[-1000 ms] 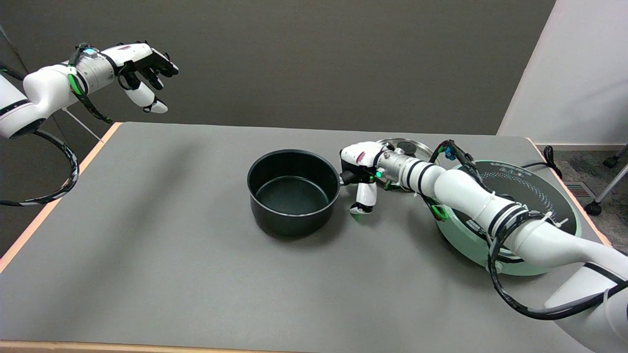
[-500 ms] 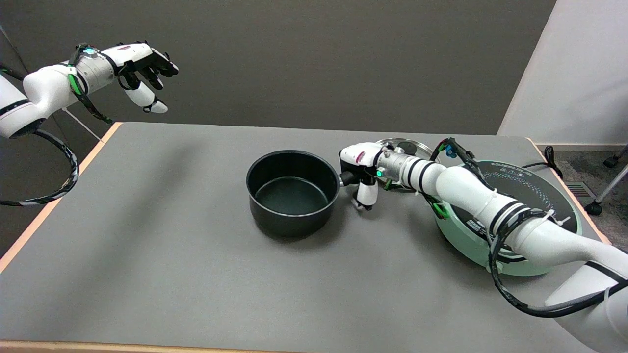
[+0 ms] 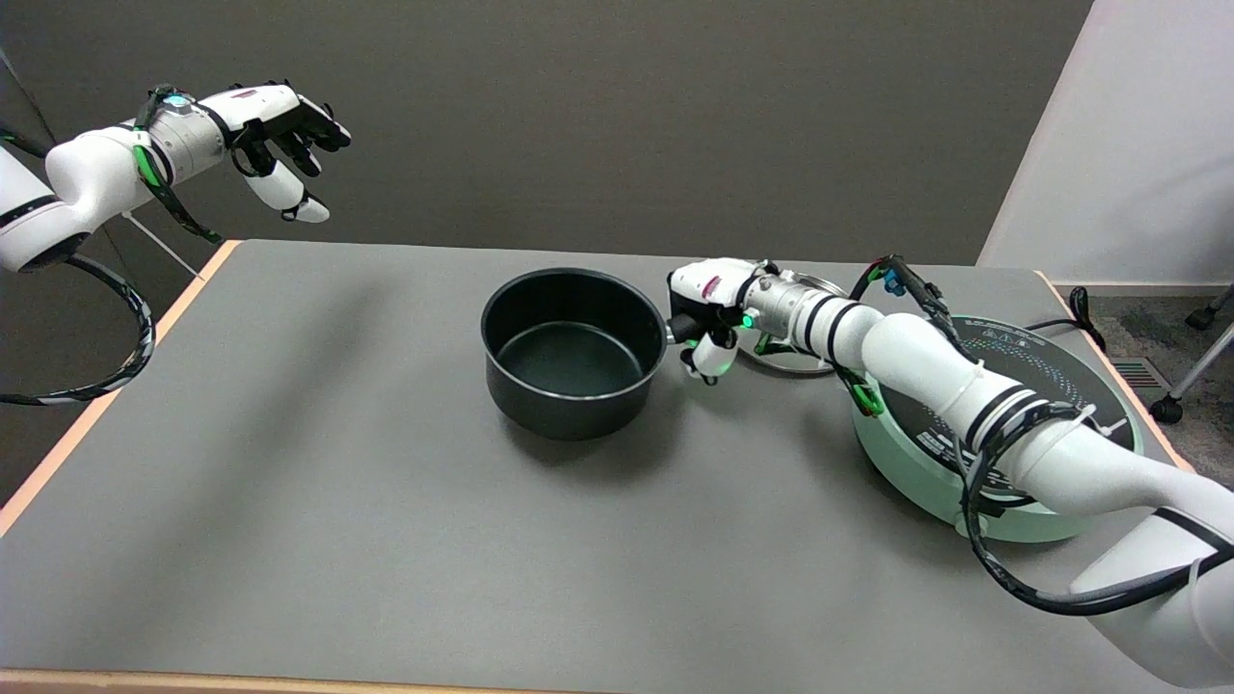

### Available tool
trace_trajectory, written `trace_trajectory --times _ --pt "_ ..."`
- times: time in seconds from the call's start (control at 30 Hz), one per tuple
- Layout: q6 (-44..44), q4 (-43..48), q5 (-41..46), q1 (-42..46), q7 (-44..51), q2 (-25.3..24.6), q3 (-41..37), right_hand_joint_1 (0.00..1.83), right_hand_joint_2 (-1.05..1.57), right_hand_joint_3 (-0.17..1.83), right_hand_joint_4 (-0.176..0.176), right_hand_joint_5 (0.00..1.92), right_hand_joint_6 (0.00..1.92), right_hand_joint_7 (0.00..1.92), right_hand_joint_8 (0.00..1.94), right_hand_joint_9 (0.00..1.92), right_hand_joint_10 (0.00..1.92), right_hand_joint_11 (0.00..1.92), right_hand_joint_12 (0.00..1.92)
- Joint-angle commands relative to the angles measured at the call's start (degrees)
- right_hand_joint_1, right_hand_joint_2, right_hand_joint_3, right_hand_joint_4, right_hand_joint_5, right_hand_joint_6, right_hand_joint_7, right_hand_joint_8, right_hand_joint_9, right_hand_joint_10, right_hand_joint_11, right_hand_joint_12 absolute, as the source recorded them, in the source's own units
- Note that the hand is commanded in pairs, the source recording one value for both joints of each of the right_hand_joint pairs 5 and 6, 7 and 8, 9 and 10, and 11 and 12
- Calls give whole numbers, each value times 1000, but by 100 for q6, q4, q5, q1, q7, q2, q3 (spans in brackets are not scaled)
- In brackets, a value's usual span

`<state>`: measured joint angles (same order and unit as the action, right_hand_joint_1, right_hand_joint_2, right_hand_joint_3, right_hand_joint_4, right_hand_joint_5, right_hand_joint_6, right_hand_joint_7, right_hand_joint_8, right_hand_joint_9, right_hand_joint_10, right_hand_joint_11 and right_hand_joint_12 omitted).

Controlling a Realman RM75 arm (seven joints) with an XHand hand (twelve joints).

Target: Pick up the pot.

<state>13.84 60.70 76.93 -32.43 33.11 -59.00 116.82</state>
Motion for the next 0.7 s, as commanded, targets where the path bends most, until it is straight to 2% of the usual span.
trace_trajectory --times 0.03,0.27,0.4,0.7 --pt "-351 155 172 -12 -17 17 -74 1233 673 1108 -32 1920 1920 1920 1920 1920 1920 1920 1920" --pt "-493 310 172 39 -64 34 -137 1231 658 1177 -36 1920 1920 1920 1920 1920 1920 1920 1920" --pt "-856 498 172 211 -96 98 -174 1250 651 1213 -38 1920 1920 1920 1920 1920 1920 1920 1920" --pt "-1620 1518 124 1079 -56 300 -1052 1264 635 1231 -40 1920 1920 1920 1920 1920 1920 1920 1920"
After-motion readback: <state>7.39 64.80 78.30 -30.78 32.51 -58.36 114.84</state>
